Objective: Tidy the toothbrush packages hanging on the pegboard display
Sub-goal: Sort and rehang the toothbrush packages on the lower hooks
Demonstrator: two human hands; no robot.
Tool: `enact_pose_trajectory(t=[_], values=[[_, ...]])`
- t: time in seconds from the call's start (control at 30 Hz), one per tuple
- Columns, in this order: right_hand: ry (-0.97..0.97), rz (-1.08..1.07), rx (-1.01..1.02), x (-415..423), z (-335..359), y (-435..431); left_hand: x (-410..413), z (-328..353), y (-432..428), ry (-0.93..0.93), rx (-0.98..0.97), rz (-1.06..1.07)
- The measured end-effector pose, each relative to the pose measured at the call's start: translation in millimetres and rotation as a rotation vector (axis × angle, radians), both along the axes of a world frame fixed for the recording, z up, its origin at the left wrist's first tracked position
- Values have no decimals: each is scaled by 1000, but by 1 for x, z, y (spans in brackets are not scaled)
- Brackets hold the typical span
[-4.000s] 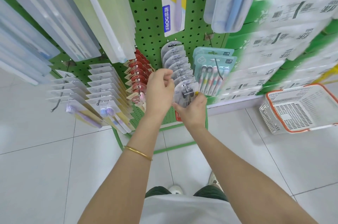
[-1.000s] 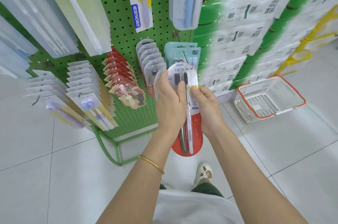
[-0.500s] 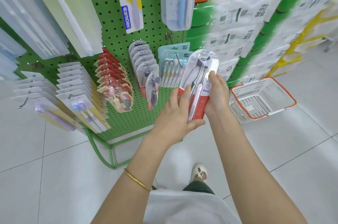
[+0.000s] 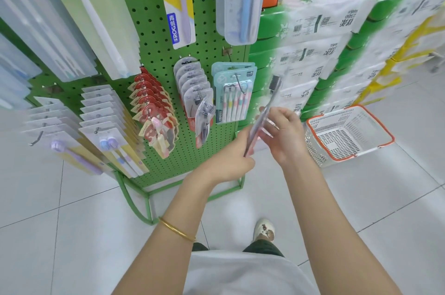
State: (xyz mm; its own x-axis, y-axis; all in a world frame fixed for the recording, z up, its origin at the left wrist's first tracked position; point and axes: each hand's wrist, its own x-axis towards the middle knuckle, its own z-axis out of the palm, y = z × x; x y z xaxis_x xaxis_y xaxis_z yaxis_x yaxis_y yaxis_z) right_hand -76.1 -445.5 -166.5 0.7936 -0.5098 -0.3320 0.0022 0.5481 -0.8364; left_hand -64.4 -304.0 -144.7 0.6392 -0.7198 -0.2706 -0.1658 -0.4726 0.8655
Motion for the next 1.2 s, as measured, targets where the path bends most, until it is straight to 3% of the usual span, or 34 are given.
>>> enact_pose_trajectory(t=[0.13,0.27,0.37,0.6,0.83,0.97,1.2], values=[[10,67,-127,1,1,-4,7,-7,9,330,-125,138],[-8,189,-199,2,1,-5,15,-16,12,429,-137,304],[-33,327,-202,2,-3,0,27,-10,10,380,-235,457],[-21,579,-127,4,-12,7,59,18,18,24,-386,699],[-177,869,148,9,-18,22,59,7,27,250,-488,646],[-168,948,241,11,-28,32,57,5,27,227,-434,634],[-192,949,169,16,-30,26,63,11,32,78,-360,595]])
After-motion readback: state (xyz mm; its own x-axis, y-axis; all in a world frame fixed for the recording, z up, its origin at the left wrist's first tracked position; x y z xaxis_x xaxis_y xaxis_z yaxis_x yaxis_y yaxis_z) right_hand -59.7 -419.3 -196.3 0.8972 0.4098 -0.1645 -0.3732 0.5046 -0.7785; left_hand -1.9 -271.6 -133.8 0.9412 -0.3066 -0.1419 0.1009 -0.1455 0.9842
